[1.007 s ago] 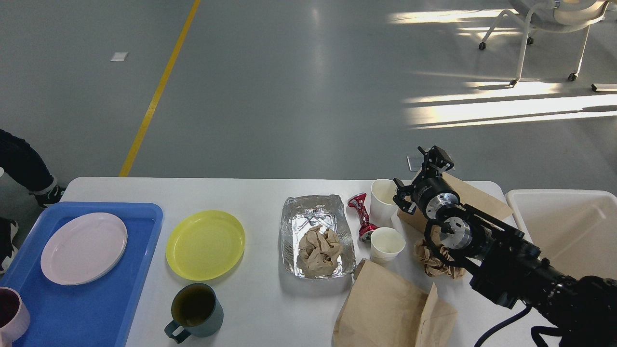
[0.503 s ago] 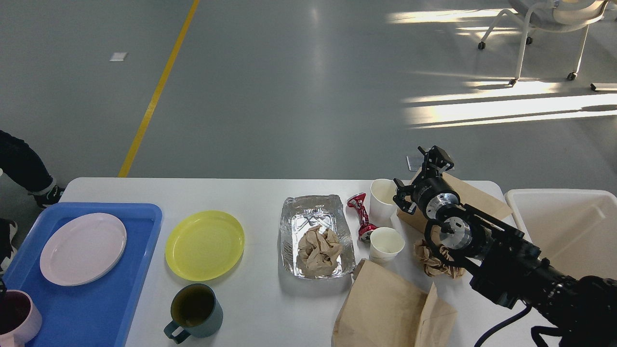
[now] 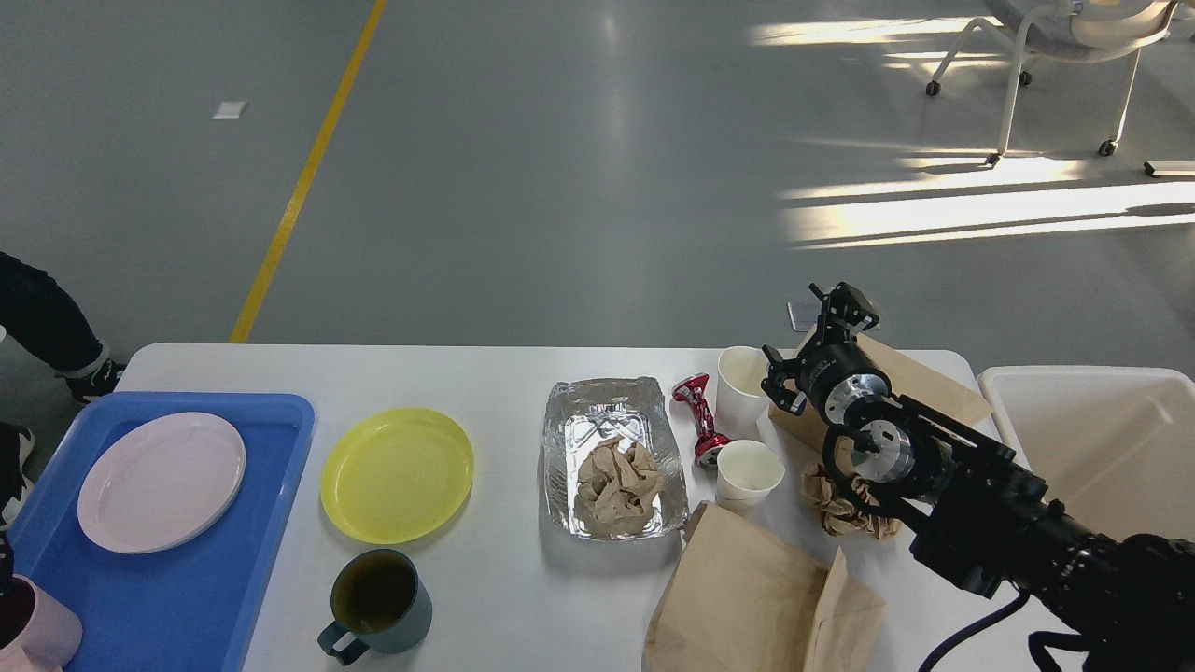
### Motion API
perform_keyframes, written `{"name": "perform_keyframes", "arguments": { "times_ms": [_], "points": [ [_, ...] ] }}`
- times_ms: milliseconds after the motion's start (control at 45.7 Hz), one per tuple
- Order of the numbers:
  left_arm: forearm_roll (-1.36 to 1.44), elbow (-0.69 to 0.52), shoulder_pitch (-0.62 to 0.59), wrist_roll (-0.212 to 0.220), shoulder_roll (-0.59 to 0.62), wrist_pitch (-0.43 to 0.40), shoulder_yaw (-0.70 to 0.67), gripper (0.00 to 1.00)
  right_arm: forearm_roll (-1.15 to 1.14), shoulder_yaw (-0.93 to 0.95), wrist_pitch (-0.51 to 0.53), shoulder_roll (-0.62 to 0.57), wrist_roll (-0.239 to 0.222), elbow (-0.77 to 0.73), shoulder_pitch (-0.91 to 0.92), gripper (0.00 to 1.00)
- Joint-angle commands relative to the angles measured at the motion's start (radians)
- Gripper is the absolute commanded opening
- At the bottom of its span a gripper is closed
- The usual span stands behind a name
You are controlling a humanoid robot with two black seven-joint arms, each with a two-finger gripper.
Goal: Tidy desktop
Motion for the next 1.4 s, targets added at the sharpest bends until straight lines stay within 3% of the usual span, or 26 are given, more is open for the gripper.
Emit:
{"name": "perform_keyframes", "arguments": {
  "times_ms": [0, 241, 350, 438, 525, 613, 635, 766, 1073, 1379],
  "points": [
    [0.001, -0.011, -0.017, 0.002, 0.002, 0.0, 0.022, 0.87, 0.0, 0.0, 0.001, 0.0, 0.0, 0.0, 0.0, 1.0],
    [0.002, -0.036, -0.135, -0.002, 0.002, 0.0, 0.183, 0.91, 0.0, 0.0, 0.001, 0.0, 0.0, 0.0, 0.0, 1.0],
    [0.001, -0.037, -0.194, -0.046, -0.008, 0.0, 0.275, 0.92, 0.0, 0.0, -0.001, 0.0, 0.0, 0.0, 0.0, 1.0],
    [-0.001, -0.037, -0.233, -0.129, -0.05, 0.0, 0.35, 0.92, 0.0, 0.0, -0.001, 0.0, 0.0, 0.0, 0.0, 1.0],
    [-0.008, -0.039, -0.29, -0.237, -0.078, 0.0, 0.441, 0.92, 0.0, 0.0, 0.001, 0.0, 0.0, 0.0, 0.0, 1.0],
    [-0.012, -0.049, -0.35, -0.357, -0.121, 0.0, 0.511, 0.92, 0.0, 0.0, 0.001, 0.0, 0.0, 0.0, 0.0, 1.0],
    [-0.012, -0.072, -0.391, -0.426, -0.142, 0.0, 0.545, 0.92, 0.0, 0.0, 0.001, 0.0, 0.0, 0.0, 0.0, 1.0],
    [-0.012, -0.158, -0.494, -0.531, -0.213, 0.0, 0.607, 0.92, 0.0, 0.0, 0.001, 0.0, 0.0, 0.0, 0.0, 1.0],
    [-0.012, -0.307, -0.626, -0.548, -0.458, 0.0, 0.621, 0.92, 0.0, 0.0, 0.001, 0.0, 0.0, -0.001, 0.0, 1.0],
    [-0.001, -0.467, -0.738, -0.545, -0.517, 0.0, 0.621, 0.92, 0.0, 0.0, 0.001, 0.0, 0.0, 0.0, 0.0, 1.0]
  ]
}}
